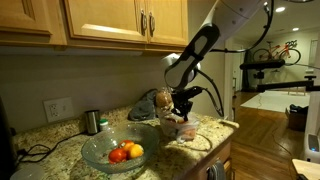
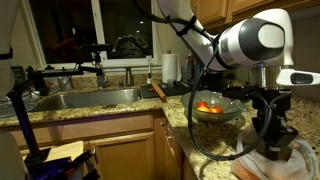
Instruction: Pick a peach from the bag and place it in the bowl
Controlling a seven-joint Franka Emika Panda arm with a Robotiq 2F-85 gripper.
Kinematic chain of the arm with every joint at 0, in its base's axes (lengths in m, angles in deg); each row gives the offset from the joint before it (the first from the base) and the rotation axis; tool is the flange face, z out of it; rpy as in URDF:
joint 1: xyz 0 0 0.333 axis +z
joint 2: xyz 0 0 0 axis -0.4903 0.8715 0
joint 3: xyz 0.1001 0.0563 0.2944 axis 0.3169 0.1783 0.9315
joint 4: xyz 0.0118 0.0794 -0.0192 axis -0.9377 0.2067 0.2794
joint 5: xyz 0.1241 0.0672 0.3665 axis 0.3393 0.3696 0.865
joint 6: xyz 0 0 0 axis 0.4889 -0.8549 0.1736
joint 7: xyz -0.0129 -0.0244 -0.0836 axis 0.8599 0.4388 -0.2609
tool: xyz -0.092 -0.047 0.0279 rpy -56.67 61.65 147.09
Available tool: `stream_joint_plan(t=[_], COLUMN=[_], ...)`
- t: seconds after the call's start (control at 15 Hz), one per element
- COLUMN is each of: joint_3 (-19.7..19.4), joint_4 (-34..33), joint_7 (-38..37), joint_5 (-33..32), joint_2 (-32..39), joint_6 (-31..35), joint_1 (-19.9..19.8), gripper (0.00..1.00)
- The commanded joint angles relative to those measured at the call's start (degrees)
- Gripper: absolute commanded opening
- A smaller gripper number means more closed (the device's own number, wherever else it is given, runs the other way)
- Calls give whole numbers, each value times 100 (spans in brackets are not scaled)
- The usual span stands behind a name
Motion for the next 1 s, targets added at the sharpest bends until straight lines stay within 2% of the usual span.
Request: stream_joint_plan(t=[0.0, 0.93], joint_3=[-67, -192], joint_4=[157, 355], joint_7=[-80, -140], joint_5=[-102, -282], joint_2=[-201, -197], joint_6=[-181, -430], joint_1=[40, 17], gripper=[0, 0])
